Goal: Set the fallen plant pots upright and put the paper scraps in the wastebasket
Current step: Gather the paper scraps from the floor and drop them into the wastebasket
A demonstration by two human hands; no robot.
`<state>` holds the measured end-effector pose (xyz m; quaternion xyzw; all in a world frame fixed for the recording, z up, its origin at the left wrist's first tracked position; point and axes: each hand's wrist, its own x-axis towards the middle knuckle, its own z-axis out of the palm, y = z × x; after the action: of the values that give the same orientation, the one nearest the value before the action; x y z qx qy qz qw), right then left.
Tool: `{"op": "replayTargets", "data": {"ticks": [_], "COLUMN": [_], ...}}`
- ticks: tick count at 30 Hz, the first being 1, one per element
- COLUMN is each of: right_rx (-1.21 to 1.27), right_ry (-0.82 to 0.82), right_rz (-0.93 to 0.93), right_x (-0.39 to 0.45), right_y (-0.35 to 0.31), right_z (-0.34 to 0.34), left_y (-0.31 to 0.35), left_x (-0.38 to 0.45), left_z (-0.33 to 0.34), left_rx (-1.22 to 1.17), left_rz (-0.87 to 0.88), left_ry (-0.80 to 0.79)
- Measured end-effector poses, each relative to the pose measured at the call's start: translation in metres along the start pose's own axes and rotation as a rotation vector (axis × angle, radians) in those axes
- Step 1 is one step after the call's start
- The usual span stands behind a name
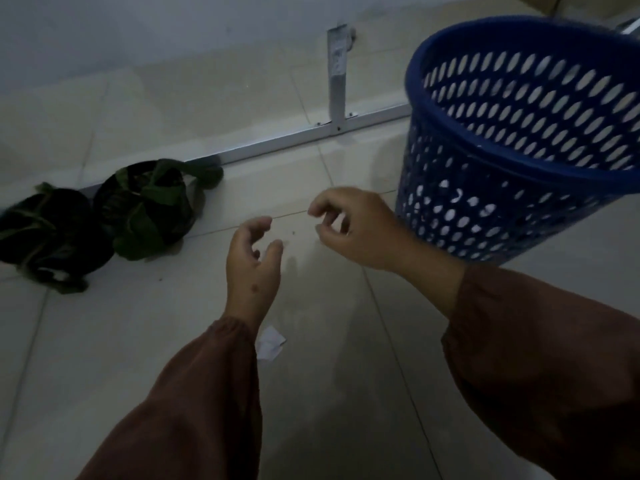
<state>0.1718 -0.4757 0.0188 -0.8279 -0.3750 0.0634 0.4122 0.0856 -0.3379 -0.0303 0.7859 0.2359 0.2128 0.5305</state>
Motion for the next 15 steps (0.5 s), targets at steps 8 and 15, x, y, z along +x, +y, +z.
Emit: {"op": "replayTargets", "data": {"ticks": [8, 15], "right_rx": [-0.018, -0.080], "right_ry": [-0.610, -0.734], "right_rz": [0.121, 0.207], "right_x": [-0.037, -0.047], "right_y": [0.031, 0.042], "right_z": [0.122, 0.161], "left_y": [-0.095, -0.115], "left_x": [-0.061, -0.099], "left_z": [-0.035, -0.032], "left_rx": [0.147, 0.147], "left_rz": [-0.298, -0.413], "left_ry": [-0.125, -0.152]}}
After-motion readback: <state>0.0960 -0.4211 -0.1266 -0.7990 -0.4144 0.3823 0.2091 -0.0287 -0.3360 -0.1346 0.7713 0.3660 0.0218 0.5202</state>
